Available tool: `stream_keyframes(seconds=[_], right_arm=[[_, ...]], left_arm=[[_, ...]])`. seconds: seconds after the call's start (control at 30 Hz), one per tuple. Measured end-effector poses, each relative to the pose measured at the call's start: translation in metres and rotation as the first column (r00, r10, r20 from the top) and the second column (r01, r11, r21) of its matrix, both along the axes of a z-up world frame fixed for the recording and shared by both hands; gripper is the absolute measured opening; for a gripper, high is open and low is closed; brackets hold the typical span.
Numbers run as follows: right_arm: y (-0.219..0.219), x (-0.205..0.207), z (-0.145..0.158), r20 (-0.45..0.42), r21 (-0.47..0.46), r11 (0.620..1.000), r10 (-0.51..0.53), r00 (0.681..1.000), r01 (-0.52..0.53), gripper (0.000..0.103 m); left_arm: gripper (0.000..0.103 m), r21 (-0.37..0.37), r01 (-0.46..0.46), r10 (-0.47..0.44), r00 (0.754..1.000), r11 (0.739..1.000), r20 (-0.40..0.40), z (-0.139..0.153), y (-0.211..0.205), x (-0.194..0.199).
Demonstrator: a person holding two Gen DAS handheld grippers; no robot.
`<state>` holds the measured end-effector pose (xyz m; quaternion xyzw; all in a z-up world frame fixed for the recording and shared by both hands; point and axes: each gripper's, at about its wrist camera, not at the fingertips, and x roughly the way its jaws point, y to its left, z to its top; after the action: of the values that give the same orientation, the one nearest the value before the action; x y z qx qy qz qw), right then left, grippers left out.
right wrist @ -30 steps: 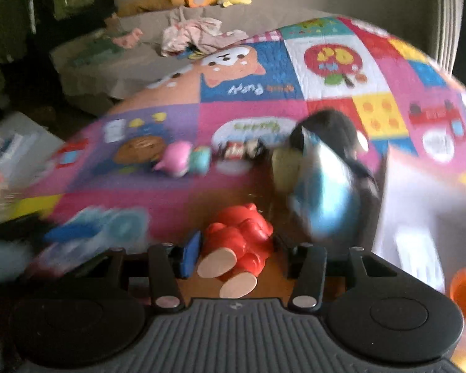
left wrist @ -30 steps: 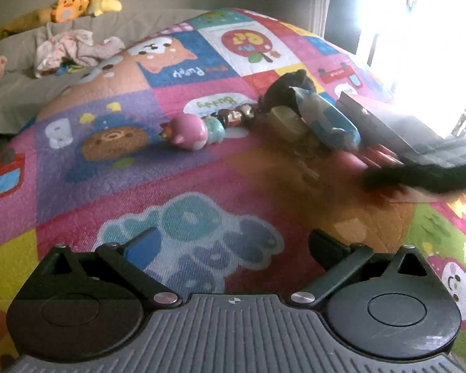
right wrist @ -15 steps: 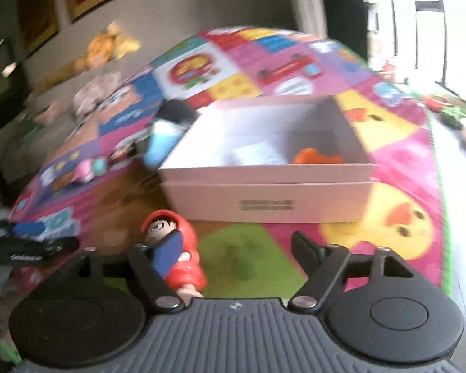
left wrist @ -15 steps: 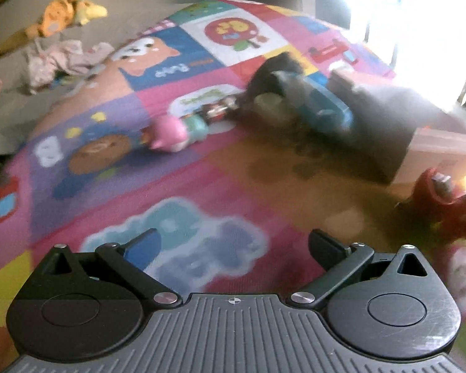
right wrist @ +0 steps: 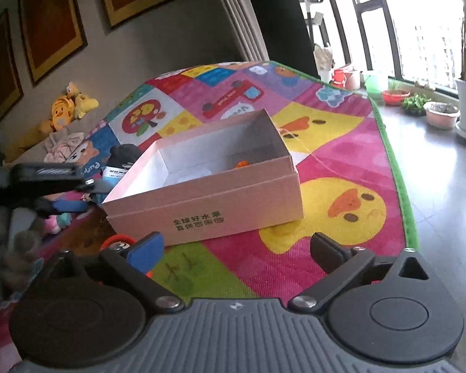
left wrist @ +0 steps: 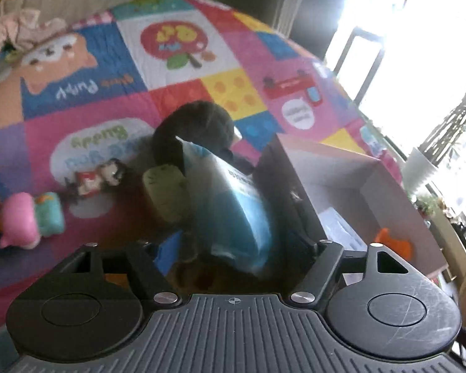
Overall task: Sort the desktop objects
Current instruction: 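Grasp the blue wet-wipes pack with the left gripper while the right gripper grasps the red hooded doll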
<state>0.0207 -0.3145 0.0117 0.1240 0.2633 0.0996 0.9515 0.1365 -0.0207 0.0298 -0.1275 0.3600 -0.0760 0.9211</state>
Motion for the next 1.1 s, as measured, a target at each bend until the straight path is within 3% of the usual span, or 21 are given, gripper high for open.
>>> stream_keyframes(seconds=[0.07, 0.17, 0.37, 0.63, 0.77, 0.8, 0.93, 1.1], right_arm=[[0.0, -0.001, -0.001, 0.0, 0.006, 1.0, 0.002, 1.0, -0.002, 0.102], [-0.002, 0.0, -0.002, -0.012, 0.021, 1.0, -0.003, 1.0, 0.003, 0.103], [-0.006, 0.006, -0.005, -0.047, 0.055, 0.998, -0.018, 0.999, 0.02, 0.103], [-0.001, 0.009, -0.007, -0.078, 0.022, 1.0, -0.016, 0.997, 0.018, 0.103], [0.005, 0.009, -0.007, -0.081, -0.014, 1.0, -0.009, 0.997, 0.008, 0.103], [0.007, 0.008, -0.006, -0.079, -0.023, 1.0, -0.007, 0.997, 0.005, 0.103], [0.01, 0.008, -0.005, -0.075, -0.049, 0.999, -0.009, 0.997, 0.005, 0.103], [0.011, 0.003, 0.0, -0.037, -0.065, 0.998, 0.001, 0.999, -0.003, 0.103]], left_arm=[[0.063, 0.0, 0.0, 0.0, 1.0, 1.0, -0.01, -0.005, 0.0, 0.006], [0.054, -0.021, 0.007, -0.007, 1.0, 1.0, 0.011, -0.005, 0.005, 0.0], [0.053, 0.03, 0.063, -0.063, 0.998, 0.998, 0.028, 0.001, 0.016, -0.057], [0.054, 0.009, 0.107, -0.107, 0.994, 0.994, 0.002, 0.001, 0.05, -0.154], [0.062, 0.172, 0.007, -0.02, 0.997, 0.985, 0.071, 0.007, 0.06, -0.172], [0.064, 0.181, -0.006, -0.008, 0.997, 0.983, 0.076, 0.008, 0.063, -0.172], [0.088, 0.089, 0.049, -0.056, 0.995, 0.995, 0.077, 0.011, 0.066, -0.172], [0.095, 0.105, 0.072, -0.084, 0.99, 0.992, 0.113, 0.007, 0.042, -0.166]])
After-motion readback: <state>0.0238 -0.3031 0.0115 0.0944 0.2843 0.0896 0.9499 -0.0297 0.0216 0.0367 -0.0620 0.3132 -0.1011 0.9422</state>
